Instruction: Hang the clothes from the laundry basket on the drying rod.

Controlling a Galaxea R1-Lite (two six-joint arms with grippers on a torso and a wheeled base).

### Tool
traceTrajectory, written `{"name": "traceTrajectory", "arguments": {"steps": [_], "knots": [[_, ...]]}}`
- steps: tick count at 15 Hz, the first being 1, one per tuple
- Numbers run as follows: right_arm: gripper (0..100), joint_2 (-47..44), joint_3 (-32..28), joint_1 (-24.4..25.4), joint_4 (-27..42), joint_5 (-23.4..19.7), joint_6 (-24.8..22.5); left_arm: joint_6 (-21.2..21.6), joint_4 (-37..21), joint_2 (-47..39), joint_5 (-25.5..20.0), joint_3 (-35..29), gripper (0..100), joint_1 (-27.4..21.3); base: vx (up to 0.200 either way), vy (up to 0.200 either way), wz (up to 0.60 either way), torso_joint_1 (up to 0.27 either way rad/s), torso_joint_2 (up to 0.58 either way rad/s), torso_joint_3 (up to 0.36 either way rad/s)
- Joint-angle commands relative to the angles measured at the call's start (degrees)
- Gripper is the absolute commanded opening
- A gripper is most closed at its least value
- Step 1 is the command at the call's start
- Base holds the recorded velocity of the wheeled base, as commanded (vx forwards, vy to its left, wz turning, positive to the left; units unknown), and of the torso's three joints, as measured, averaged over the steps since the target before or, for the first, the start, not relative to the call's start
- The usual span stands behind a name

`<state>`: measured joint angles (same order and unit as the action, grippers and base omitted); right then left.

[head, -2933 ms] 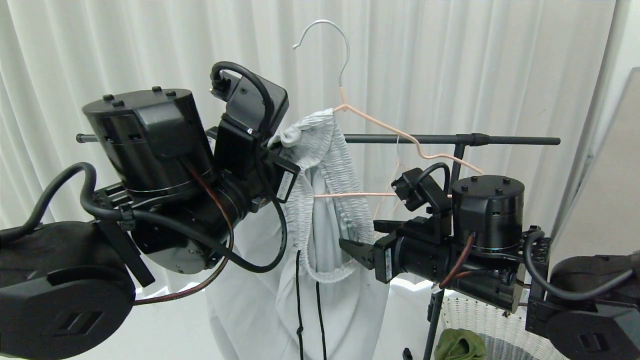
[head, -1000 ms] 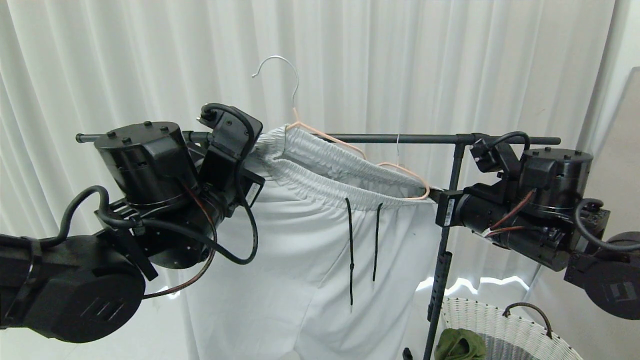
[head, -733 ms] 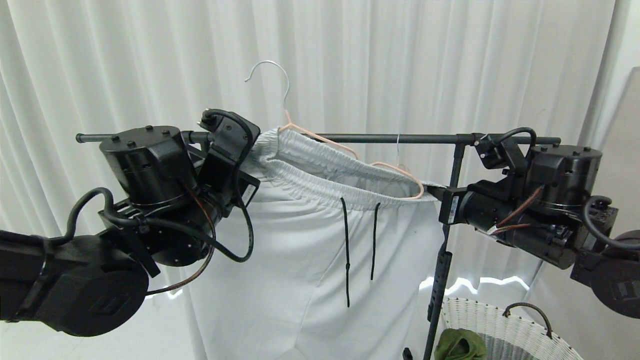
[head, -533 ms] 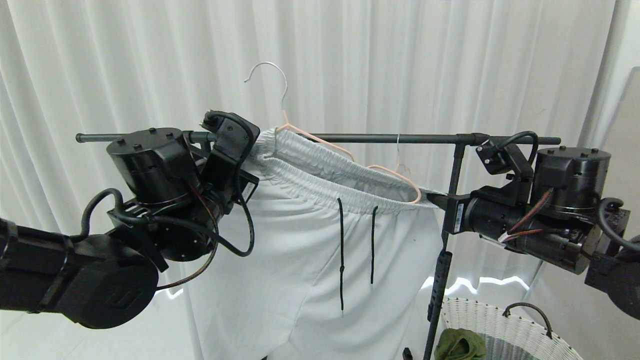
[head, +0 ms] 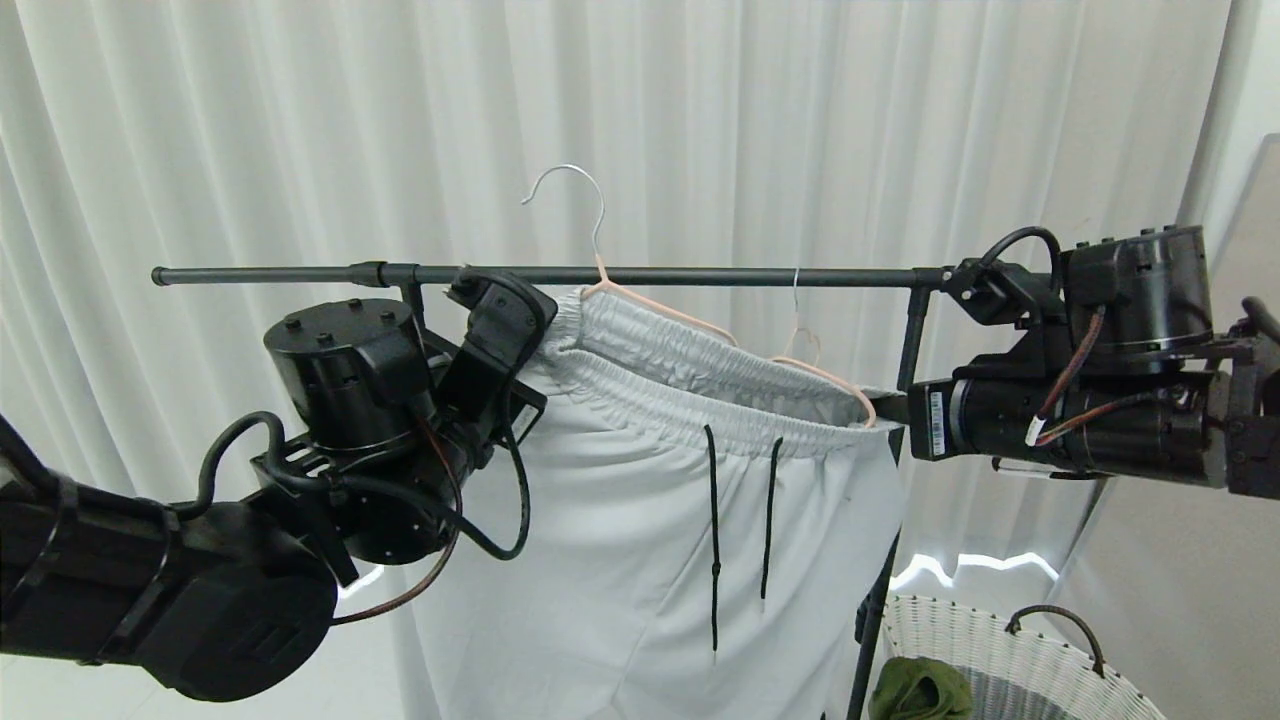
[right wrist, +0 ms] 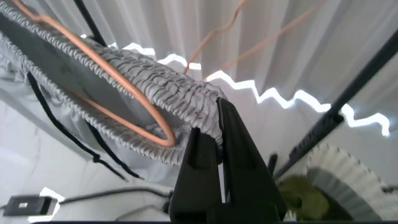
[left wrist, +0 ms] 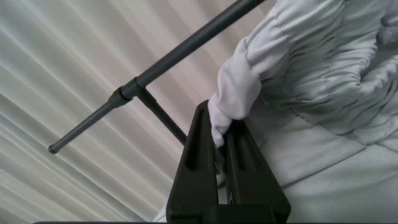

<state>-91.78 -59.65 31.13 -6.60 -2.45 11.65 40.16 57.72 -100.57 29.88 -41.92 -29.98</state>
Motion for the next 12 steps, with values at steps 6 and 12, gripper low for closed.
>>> {"name": "traceTrajectory", "arguments": {"steps": [6, 12], "knots": [[0, 0.9, -4.3, -0.2, 6.8, 2.9, -0.2, 0.1, -0.1, -0.2, -0.3, 1.8, 0, 0.3, 0.000, 0.000, 0.00, 0.000, 0.00, 0.000], [0, 1.5, -4.2, 1.4, 6.9, 3.0, -0.4, 0.6, 0.2, -0.4, -0.8, 1.5, 0, -0.6, 0.000, 0.000, 0.00, 0.000, 0.00, 0.000]]}}
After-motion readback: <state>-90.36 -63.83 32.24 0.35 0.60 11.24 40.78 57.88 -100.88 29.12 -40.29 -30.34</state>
